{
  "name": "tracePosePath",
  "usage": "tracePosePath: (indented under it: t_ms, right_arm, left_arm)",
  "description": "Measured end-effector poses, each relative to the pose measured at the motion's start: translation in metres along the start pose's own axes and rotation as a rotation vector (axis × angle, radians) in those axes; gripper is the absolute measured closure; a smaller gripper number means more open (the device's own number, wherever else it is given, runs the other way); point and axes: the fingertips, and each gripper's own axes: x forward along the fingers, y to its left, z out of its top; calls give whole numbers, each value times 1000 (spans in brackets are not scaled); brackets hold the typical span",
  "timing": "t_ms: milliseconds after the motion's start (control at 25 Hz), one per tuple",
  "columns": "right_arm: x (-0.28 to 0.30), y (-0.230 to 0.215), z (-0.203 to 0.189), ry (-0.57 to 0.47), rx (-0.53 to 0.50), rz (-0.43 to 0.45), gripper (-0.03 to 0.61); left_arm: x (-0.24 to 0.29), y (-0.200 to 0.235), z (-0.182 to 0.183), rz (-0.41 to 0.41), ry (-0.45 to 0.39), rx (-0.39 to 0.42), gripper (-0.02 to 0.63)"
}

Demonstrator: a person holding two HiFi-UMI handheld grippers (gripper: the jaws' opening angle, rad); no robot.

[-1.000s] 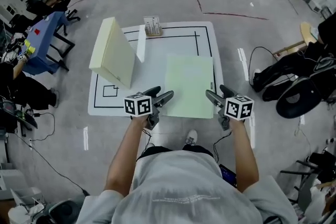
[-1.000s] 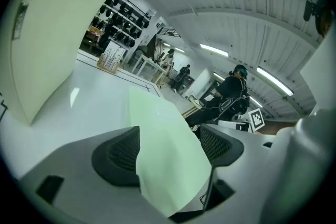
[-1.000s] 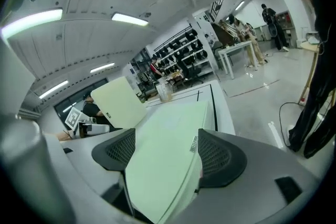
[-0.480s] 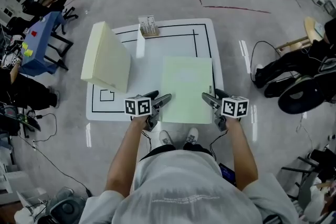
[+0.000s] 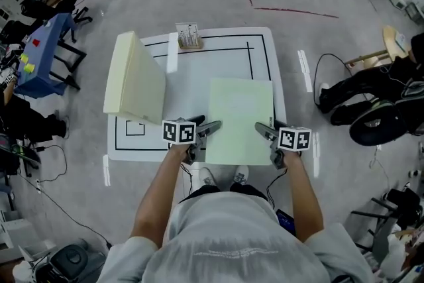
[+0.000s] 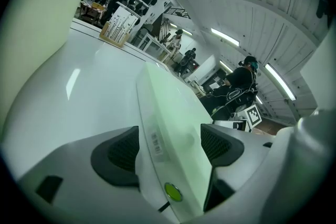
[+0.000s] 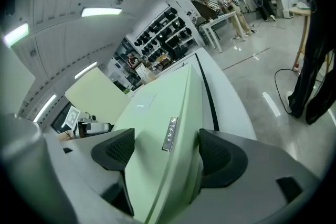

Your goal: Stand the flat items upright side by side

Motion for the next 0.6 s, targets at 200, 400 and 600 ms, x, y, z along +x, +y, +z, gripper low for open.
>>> tracePosePath:
  t_ms: [200,400,600]
  right_arm:
    - [8,-3,2,14,22,5,184]
    - [11,-4,3,-3,59,35,169]
    - [10,-4,4,-36,66,56,169]
  left_arm:
    - [13,5,-2,-43,70,-20,239]
    - [19,4,-3,-113,85,-65,239]
    - [25,-1,-4,-113,72,-53,239]
